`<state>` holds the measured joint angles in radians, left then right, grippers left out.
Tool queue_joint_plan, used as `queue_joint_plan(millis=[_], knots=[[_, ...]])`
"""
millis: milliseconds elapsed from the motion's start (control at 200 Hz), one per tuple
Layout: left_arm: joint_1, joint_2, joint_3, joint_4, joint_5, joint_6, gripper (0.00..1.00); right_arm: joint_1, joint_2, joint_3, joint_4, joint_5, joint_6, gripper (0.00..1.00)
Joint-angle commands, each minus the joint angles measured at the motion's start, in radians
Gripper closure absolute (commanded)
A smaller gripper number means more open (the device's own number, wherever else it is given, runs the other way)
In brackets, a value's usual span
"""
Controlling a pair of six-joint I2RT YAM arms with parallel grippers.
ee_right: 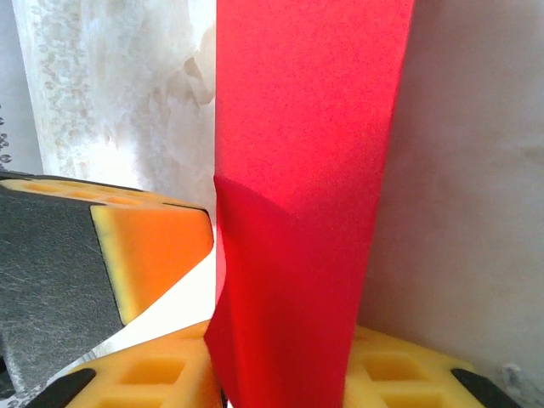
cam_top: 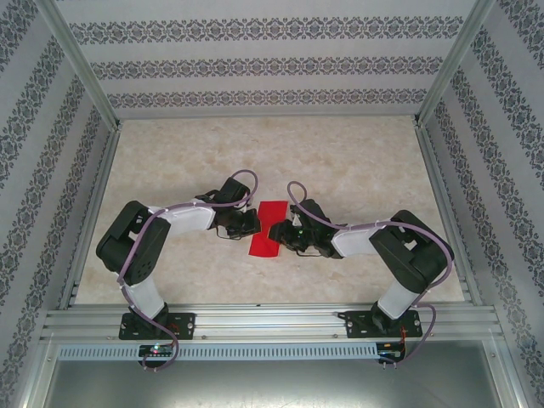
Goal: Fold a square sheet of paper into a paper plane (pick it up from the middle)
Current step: Turn over the paper at the center of the table.
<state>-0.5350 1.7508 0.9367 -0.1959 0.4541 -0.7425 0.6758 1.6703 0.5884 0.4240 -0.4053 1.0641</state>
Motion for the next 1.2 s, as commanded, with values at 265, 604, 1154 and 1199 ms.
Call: queue_joint_plan(millis=[265, 604, 1154, 1199], knots=[[0.008, -0.105, -0.015, -0.093, -0.094, -0.009, 0.9, -0.013, -0.057, 0.032, -0.093, 0.007, -0.061, 0.9], [0.014, -0.39, -0.012, -0.263, -0.362, -0.007, 0.86, -0.009, -0.329, 0.392, -0.959, 0.358, -0.437, 0.94], [0.032, -0.792, -0.188, -0.323, -0.752, -0.154, 0.55, 0.26, 0.045, 1.008, -1.825, 1.166, -0.444, 0.91], [0.032, -0.815, -0.198, -0.335, -0.774, -0.167, 0.52, 0.268, 0.107, 1.036, -1.84, 1.142, -0.436, 0.91]])
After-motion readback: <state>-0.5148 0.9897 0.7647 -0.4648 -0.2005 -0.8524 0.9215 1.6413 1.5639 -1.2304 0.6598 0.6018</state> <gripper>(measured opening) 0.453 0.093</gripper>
